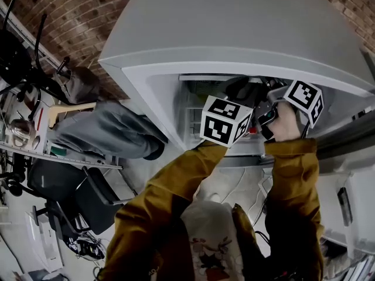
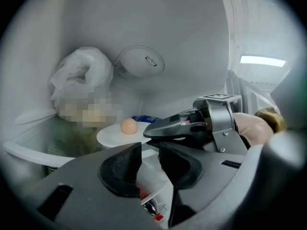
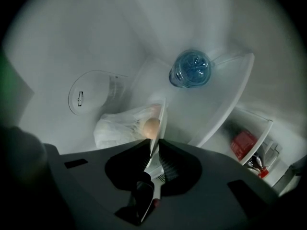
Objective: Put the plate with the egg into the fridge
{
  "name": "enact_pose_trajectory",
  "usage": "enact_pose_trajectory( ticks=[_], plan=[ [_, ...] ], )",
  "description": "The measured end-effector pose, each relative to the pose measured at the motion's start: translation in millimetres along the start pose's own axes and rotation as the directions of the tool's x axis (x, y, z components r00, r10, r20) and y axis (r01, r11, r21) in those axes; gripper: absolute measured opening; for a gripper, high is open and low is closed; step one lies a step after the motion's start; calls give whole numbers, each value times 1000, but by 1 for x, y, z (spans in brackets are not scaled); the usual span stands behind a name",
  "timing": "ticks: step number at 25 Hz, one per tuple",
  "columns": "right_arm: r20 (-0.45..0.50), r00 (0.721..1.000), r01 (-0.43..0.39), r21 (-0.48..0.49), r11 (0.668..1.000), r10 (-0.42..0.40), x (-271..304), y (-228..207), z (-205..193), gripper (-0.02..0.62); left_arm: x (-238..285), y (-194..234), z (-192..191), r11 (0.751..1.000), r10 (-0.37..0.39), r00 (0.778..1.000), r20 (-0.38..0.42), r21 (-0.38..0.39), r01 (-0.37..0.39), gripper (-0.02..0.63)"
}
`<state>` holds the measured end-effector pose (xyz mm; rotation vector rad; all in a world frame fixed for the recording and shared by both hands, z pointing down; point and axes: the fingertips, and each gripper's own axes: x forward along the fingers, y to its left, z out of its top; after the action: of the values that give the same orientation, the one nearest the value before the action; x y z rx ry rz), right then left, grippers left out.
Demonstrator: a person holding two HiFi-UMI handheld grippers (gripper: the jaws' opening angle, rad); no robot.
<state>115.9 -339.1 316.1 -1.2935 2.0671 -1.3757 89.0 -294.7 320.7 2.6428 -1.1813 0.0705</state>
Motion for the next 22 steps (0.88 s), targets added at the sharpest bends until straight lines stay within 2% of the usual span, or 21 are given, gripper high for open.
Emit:
enact_pose_trajectory(
  ticks=[2, 7, 18, 22],
  plan=[
    [0, 1000, -3, 9, 1000, 3, -1, 0, 0, 40, 2, -2, 0, 1000, 1, 1000, -8, 14, -1, 103],
    [-5, 1000, -14, 18, 1000, 14, -1, 0, 0, 40, 10, -5, -11, 1000, -30, 998, -59, -7, 29, 103],
    [-41, 997, -69, 32, 997, 70, -4, -1, 5, 40, 18, -9, -10, 996, -91, 991, -99, -19, 89, 110],
    [-62, 994, -82, 45, 996, 85, -4, -3, 1, 45, 20, -8, -10, 996, -84, 993, -89, -17, 83, 112]
  ],
)
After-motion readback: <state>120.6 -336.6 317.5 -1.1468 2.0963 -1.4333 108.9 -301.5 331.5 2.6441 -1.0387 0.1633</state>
